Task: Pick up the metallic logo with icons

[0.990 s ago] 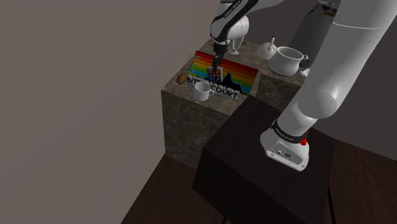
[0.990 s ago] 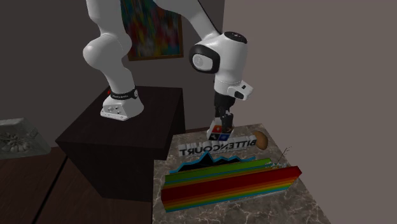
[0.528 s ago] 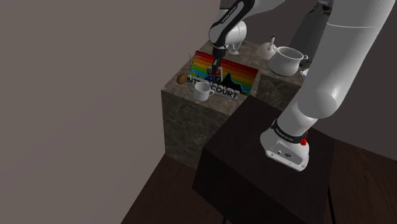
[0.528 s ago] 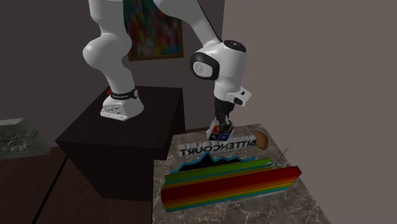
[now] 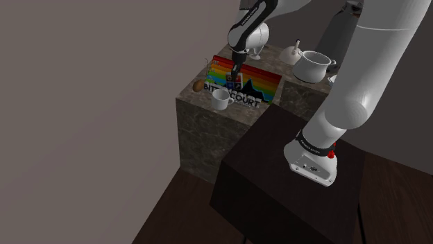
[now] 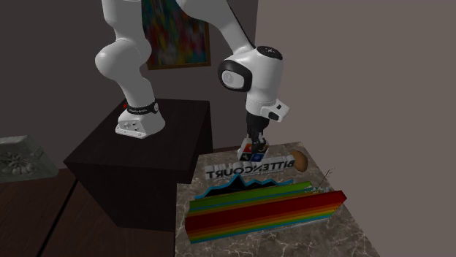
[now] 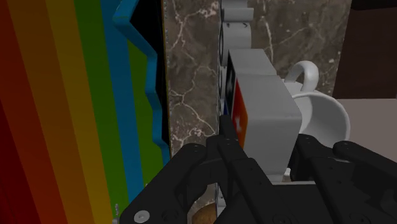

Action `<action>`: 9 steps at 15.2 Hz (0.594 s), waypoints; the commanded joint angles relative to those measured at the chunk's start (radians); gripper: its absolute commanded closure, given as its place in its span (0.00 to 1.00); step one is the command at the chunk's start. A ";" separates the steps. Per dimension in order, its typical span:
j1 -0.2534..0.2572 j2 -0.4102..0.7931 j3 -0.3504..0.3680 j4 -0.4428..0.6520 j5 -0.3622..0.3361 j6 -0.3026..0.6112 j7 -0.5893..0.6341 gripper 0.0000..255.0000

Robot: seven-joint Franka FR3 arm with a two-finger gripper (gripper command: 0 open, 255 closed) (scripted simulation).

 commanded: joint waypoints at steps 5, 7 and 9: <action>0.008 -0.058 -0.012 0.004 -0.029 -0.060 0.018 1.00; 0.011 -0.080 -0.016 0.008 -0.039 -0.085 0.025 1.00; 0.013 -0.102 -0.019 0.012 -0.049 -0.111 0.031 1.00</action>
